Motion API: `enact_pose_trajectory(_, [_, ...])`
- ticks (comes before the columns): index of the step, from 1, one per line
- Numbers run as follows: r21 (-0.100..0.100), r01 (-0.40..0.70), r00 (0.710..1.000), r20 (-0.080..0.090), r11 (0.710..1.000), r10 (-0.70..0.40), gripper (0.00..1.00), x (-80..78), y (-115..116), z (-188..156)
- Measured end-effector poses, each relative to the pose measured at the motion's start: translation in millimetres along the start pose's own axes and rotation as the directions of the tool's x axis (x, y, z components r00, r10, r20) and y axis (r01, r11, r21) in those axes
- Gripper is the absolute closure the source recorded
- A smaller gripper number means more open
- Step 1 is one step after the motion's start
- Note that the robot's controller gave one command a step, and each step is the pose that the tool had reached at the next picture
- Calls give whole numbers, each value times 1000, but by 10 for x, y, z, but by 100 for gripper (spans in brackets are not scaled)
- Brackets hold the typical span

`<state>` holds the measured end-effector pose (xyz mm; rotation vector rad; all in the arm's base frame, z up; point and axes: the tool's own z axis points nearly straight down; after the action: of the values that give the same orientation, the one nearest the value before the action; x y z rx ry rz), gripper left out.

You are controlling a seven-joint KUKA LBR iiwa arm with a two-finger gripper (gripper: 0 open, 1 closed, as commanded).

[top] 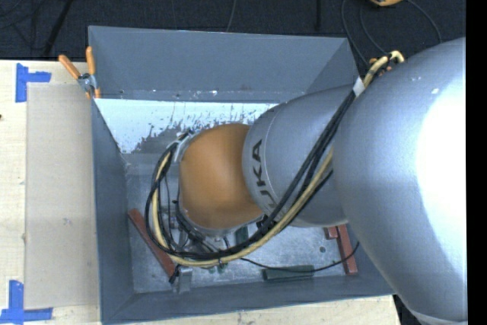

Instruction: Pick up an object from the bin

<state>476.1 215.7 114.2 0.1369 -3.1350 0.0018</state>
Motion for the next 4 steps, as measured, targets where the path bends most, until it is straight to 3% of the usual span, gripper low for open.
enact_pose_trajectory(1, [-1,76,997,-1,997,-76,0,-11,-458,47])
enact_pose_trajectory(2, [3,232,973,2,973,-232,0,-128,-817,204])
enact_pose_trajectory(3, [-1,183,983,-2,983,-183,0,-38,-869,-75])
enact_pose_trajectory(4, [-1,247,969,4,969,-247,0,-180,-1352,-313])
